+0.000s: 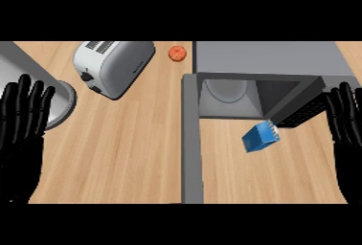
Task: Pick up the milk, place it into the microwave and close the microwave
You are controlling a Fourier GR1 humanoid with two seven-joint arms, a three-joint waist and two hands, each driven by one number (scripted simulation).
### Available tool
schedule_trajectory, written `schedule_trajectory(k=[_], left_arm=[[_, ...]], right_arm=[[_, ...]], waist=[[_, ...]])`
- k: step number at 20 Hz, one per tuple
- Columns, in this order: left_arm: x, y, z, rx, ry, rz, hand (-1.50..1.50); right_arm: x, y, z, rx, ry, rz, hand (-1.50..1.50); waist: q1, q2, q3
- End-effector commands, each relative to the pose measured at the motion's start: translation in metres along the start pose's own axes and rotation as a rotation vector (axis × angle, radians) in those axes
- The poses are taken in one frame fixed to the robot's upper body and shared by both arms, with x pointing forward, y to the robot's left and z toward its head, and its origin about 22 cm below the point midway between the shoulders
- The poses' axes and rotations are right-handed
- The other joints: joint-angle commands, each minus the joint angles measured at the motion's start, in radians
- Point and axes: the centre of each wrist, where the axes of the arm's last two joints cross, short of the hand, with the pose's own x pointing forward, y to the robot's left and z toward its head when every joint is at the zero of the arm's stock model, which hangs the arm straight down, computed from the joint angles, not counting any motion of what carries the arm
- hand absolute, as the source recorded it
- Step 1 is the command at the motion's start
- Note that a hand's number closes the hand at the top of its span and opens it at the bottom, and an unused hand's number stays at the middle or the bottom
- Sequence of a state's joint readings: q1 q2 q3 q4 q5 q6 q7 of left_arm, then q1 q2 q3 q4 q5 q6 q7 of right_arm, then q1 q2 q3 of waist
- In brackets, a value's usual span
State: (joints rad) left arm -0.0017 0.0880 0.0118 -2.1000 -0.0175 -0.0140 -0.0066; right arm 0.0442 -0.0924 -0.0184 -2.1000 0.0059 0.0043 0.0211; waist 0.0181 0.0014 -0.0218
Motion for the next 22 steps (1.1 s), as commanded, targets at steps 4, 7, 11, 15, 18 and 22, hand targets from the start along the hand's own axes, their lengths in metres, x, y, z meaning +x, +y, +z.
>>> schedule_trajectory(k=[4, 7, 11, 15, 18, 22], left_arm=[[-0.016, 0.016, -0.001, -0.026, 0.058, 0.041, -1.5], [-0.021, 0.002, 0.015, 0.073, 0.173, 0.281, -1.5], [-0.023, 0.011, 0.027, 0.085, 0.171, 0.302, -1.5], [-0.036, -0.006, 0.055, 0.082, 0.182, 0.319, -1.5], [-0.016, 0.004, 0.062, 0.088, 0.184, 0.311, -1.5], [-0.03, 0.003, 0.079, 0.084, 0.179, 0.304, -1.5]], right_arm=[[0.021, -0.006, -0.002, 0.068, -0.051, -0.015, -1.5], [0.018, 0.006, -0.003, 0.149, 0.075, -0.089, -1.5], [0.018, -0.01, 0.011, 0.153, 0.103, -0.094, -1.5], [-0.004, -0.008, 0.017, 0.129, 0.126, -0.091, -1.5], [-0.003, -0.005, 0.031, 0.133, 0.137, -0.074, -1.5], [-0.03, -0.023, 0.035, 0.112, 0.158, -0.084, -1.5]], waist=[[-0.02, -0.002, 0.022], [-0.011, -0.004, 0.02], [-0.019, -0.003, 0.022], [-0.017, -0.002, 0.022], [-0.017, -0.003, 0.022], [-0.016, -0.002, 0.022]])
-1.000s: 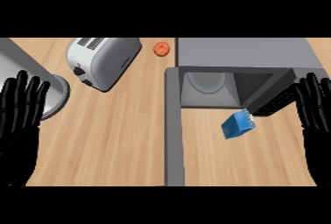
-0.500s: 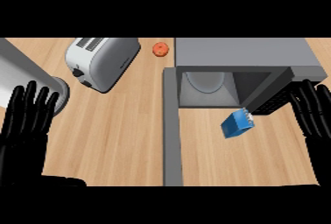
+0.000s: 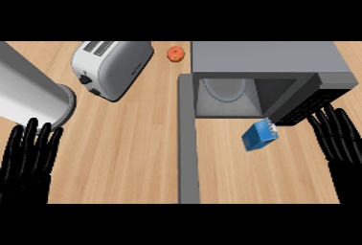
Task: Pick up the milk, place it into the microwave and close the microwave
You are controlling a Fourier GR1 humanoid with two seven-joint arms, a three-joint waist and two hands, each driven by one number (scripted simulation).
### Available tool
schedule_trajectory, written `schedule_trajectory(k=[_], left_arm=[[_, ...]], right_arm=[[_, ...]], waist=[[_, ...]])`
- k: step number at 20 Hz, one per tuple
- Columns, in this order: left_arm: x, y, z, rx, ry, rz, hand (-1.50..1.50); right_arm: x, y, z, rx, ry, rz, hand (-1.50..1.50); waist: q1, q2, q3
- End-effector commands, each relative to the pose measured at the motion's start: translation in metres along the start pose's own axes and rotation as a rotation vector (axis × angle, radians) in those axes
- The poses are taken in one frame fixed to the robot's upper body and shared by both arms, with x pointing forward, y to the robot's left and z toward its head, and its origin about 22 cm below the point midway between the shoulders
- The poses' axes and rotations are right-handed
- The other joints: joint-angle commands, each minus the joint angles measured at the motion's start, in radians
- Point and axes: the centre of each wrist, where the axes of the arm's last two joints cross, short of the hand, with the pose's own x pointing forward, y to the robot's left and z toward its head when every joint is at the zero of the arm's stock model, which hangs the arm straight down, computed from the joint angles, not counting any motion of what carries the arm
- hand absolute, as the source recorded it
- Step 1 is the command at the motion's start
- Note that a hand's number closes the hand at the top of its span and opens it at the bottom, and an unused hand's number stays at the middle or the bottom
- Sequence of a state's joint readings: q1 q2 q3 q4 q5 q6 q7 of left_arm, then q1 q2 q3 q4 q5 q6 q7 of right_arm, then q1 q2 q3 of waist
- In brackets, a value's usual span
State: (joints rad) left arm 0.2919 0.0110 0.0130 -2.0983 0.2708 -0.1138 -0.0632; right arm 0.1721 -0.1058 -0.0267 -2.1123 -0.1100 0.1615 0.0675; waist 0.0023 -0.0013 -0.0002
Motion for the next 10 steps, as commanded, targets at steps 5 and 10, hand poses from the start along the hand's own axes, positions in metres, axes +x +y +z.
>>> schedule_trajectory(k=[5, 10], left_arm=[[-0.015, 0.002, 0.023, 0.001, -0.004, 0.008, -1.5], [-0.01, 0.008, 0.04, 0.004, -0.005, -0.007, -1.5]], right_arm=[[-0.056, 0.003, 0.001, -0.018, 0.051, -0.021, -1.5], [-0.074, 0.011, 0.02, -0.003, 0.076, -0.039, -1.5]], waist=[[0.002, 0.001, 0.0], [0.0, 0.0, 0.0]])
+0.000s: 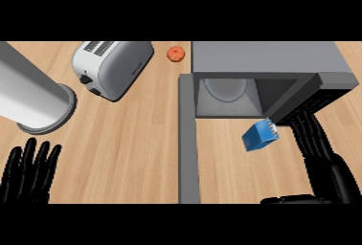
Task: Pick up the milk, place it into the microwave and close the microwave
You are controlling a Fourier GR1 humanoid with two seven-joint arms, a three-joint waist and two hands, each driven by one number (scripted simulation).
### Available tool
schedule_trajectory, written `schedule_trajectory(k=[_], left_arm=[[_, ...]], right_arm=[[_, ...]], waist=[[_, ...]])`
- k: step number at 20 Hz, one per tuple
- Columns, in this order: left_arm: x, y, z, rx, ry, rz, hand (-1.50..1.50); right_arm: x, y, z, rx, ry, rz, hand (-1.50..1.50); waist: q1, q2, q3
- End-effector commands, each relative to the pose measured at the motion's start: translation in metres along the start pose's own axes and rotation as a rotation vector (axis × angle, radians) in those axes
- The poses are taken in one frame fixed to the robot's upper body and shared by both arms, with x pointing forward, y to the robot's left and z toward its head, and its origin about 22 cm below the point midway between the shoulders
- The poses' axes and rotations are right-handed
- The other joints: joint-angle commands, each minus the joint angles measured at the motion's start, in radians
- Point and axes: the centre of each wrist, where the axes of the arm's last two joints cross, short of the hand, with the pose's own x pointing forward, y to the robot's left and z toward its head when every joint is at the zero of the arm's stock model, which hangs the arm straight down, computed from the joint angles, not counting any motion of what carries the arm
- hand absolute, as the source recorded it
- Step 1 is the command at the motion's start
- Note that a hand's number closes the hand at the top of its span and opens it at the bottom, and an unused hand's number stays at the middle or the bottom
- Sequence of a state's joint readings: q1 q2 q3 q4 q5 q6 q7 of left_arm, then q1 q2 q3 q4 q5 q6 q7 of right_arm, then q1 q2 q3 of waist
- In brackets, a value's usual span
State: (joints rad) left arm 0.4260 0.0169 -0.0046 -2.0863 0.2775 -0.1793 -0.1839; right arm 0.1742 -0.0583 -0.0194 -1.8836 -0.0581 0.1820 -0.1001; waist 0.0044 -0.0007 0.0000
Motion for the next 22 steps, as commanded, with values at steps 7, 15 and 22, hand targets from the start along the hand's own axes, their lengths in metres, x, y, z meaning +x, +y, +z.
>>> schedule_trajectory(k=[7, 15, 22], left_arm=[[-0.004, -0.002, 0.021, 0.004, -0.014, 0.003, -1.5], [0.01, 0.003, 0.046, 0.009, 0.007, 0.006, -1.5], [0.0, 0.016, 0.05, 0.006, -0.008, 0.008, -1.5]], right_arm=[[-0.068, -0.018, -0.006, -0.141, 0.044, 0.034, -1.5], [-0.12, -0.028, -0.001, -0.198, 0.077, 0.092, -1.5], [-0.153, -0.029, 0.003, -0.168, 0.069, 0.103, -1.5]], waist=[[0.002, 0.001, 0.0], [0.007, 0.0, 0.0], [0.004, 0.001, 0.0]])
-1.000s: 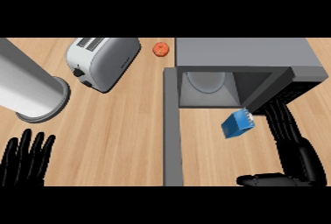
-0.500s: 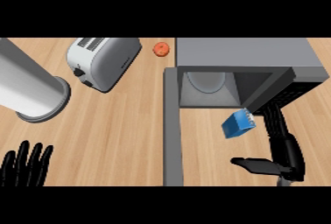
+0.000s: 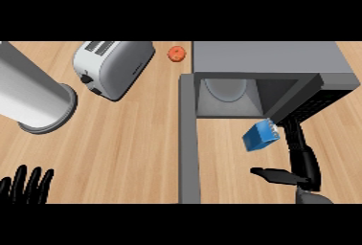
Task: Pick up the milk, place it into the microwave and close the microwave
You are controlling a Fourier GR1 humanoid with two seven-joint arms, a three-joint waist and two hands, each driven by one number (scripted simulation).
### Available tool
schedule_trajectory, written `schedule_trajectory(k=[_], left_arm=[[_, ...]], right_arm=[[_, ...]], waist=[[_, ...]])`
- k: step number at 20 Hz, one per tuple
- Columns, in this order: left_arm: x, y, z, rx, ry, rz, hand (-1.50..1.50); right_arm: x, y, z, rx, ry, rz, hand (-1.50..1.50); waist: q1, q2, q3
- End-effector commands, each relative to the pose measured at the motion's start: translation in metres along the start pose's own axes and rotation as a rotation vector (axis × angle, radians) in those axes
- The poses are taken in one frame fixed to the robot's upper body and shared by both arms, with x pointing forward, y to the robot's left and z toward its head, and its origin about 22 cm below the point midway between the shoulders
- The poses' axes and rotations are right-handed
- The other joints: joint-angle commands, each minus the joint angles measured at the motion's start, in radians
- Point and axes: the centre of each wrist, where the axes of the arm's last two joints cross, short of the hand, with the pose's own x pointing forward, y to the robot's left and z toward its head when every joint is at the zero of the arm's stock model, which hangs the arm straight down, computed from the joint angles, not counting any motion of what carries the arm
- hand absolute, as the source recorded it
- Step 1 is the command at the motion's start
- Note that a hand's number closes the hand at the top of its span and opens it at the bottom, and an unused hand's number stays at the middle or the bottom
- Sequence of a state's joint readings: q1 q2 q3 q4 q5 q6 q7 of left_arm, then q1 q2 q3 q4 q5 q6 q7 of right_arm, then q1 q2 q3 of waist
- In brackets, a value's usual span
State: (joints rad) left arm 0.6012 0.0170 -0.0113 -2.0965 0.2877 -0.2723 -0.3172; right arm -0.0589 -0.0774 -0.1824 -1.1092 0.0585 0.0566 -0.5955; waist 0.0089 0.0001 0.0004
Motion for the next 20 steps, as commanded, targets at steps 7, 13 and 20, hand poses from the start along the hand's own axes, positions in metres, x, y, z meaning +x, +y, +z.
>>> schedule_trajectory(k=[7, 13, 20], left_arm=[[0.005, -0.007, -0.003, 0.003, -0.011, -0.009, -1.5], [0.013, 0.003, 0.001, -0.008, -0.002, 0.002, -1.5], [-0.004, -0.003, 0.003, 0.006, 0.008, -0.001, -1.5]], right_arm=[[-0.047, 0.0, 0.001, 0.008, -0.004, -0.002, -1.5], [-0.053, 0.002, -0.001, 0.046, -0.019, 0.033, -1.5], [-0.059, 0.023, -0.001, 0.076, -0.065, -0.021, -1.5]], waist=[[0.002, 0.001, 0.0], [0.002, 0.001, 0.0], [0.001, 0.001, 0.0]])
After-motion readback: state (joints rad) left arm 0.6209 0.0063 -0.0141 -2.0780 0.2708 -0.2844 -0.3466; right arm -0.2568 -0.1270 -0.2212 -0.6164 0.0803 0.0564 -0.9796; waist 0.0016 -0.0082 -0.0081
